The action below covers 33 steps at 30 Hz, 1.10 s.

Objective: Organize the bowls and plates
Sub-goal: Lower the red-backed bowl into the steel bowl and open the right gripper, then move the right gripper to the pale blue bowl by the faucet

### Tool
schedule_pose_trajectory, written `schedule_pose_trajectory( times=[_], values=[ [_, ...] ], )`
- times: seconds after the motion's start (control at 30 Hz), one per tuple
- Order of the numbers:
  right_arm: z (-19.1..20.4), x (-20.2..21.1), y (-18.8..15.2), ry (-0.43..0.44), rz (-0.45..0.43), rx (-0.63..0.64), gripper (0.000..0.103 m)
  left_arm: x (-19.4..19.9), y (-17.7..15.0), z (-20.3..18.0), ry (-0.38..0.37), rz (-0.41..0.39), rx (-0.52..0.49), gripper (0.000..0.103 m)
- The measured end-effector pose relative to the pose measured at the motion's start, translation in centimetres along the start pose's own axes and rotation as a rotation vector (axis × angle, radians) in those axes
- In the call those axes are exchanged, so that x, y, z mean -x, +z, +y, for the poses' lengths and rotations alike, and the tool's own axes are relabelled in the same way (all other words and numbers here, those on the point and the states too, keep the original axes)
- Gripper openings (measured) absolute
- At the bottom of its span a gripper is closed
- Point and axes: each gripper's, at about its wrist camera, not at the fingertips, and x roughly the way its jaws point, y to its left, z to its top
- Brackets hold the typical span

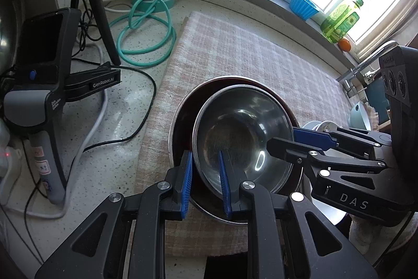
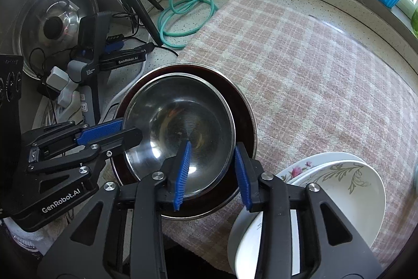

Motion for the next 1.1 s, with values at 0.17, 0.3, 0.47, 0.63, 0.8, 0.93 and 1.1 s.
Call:
schedule_pose_trajectory(
  times=[0.17, 0.3, 0.47, 0.63, 0.8, 0.93, 1.1],
  values=[
    [0.1, 0.4, 0.0, 0.016, -0.010, -0.005, 0.052, 0.1, 0.1, -0.1, 0.004, 0.000, -0.005, 0.018],
    [0.1, 0.7, 0.2, 0.031, -0.020, -0.010, 0.055, 0.4, 0.3, 0.2, 0.001, -0.009, 0.008, 0.018],
    [0.0, 1.4, 0.3, 0.047, -0.041, -0.017, 0.066, 1.2, 0.4, 0.3, -0.010, -0.025, 0.013, 0.019],
    [-0.7, 3.1, 0.0, 0.063, -0.085, -0.045, 0.071, 2.2, 0.5, 0.1, -0.027, -0.052, 0.012, 0.035],
    [-2.7, 5.7, -0.7, 0.062, -0.164, -0.105, 0.080, 3.3, 0.7, -0.3, -0.041, -0.079, 0.002, 0.047],
    [-4.7, 7.7, -1.8, 0.059, -0.224, -0.164, 0.088, 3.9, 1.0, -1.3, -0.047, -0.100, -0.019, 0.047],
    [-7.8, 10.2, -3.9, 0.008, -0.302, -0.220, 0.099, 4.0, 1.1, -3.3, -0.044, -0.117, -0.064, 0.048]
  ],
)
